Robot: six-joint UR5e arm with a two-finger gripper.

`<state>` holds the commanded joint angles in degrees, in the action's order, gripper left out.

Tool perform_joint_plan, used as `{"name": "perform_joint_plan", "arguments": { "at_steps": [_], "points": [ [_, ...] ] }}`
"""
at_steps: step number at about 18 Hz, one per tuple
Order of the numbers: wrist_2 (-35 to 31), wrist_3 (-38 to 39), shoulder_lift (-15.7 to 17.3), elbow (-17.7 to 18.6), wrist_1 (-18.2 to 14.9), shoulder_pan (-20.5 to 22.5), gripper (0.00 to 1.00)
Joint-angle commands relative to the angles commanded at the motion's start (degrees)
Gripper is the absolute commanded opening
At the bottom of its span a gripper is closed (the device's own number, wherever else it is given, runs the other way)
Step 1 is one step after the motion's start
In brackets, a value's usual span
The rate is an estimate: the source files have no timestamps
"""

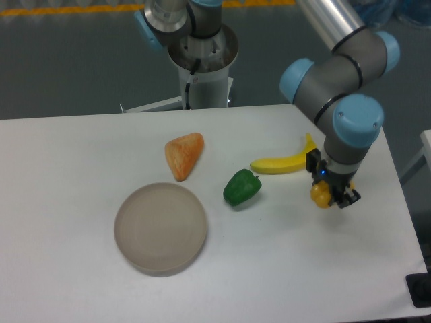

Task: Pick up the yellow pepper from the table
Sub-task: 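Lift the grasped yellow pepper up off the table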

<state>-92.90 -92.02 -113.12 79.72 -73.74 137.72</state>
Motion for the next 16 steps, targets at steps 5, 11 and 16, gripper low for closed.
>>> {"name": "perform_joint_plan", "arguments": {
  "at_steps": [5, 11, 16],
  "points": [
    [0.1, -1.1, -0.7, -2.7, -2.8, 0.7, 0.3],
    [2.5, -1.1, -0.8, -4.1, -5.1, 1.4, 0.29],
    [2.7, -1.2, -0.4, -3.9, -5.5, 1.8, 0.3]
  ]
}}
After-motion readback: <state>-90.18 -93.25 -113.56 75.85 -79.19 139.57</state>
